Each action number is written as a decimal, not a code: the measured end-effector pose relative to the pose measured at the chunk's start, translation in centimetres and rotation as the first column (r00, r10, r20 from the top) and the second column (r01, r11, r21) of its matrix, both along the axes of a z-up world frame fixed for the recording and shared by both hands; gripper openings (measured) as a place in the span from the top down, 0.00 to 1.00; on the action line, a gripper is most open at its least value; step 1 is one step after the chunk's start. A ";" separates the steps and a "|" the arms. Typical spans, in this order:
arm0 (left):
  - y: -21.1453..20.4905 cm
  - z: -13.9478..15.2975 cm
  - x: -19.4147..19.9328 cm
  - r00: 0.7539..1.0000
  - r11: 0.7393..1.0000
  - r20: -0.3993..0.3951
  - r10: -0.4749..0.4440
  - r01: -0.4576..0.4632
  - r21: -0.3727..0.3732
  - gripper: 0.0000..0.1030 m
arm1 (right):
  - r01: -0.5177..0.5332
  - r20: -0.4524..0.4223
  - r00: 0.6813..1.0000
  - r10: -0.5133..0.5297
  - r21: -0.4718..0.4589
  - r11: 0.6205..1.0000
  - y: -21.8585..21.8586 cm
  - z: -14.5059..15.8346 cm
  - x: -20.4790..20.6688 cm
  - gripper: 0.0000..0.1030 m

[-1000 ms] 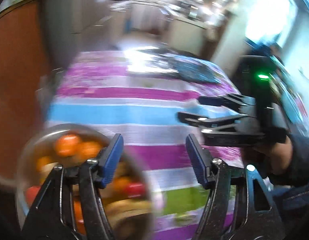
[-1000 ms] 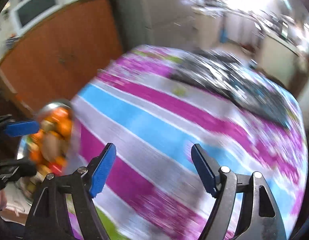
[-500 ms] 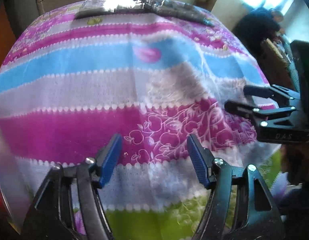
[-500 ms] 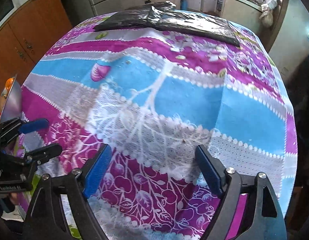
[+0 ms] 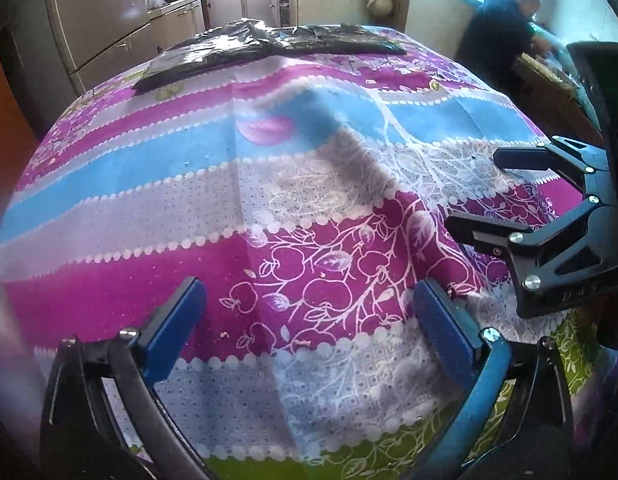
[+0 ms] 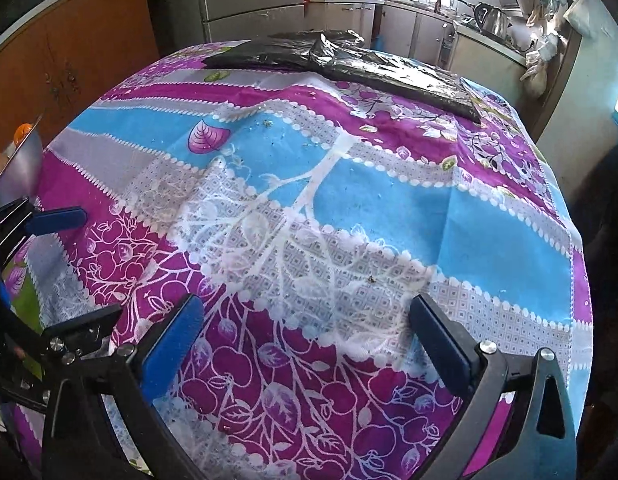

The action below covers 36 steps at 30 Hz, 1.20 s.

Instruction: Organize fruits

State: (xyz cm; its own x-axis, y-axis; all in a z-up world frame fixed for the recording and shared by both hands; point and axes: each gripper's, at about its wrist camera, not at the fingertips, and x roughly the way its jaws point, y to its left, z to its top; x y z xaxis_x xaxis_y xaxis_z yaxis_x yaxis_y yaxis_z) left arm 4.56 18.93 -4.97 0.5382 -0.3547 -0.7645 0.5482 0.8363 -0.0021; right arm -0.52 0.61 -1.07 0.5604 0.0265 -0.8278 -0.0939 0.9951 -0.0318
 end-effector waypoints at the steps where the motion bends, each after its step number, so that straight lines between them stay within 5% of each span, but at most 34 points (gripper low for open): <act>1: -0.1 -0.1 0.0 1.000 1.000 0.002 0.003 -0.003 -0.002 0.00 | 0.003 0.005 1.000 -0.003 0.000 1.000 0.0 -0.1 0.0 0.00; 36: 0.0 0.0 -0.2 1.000 1.000 0.007 0.011 -0.011 -0.007 0.00 | 0.009 0.012 1.000 -0.009 0.002 1.000 -0.1 -0.1 0.2 0.00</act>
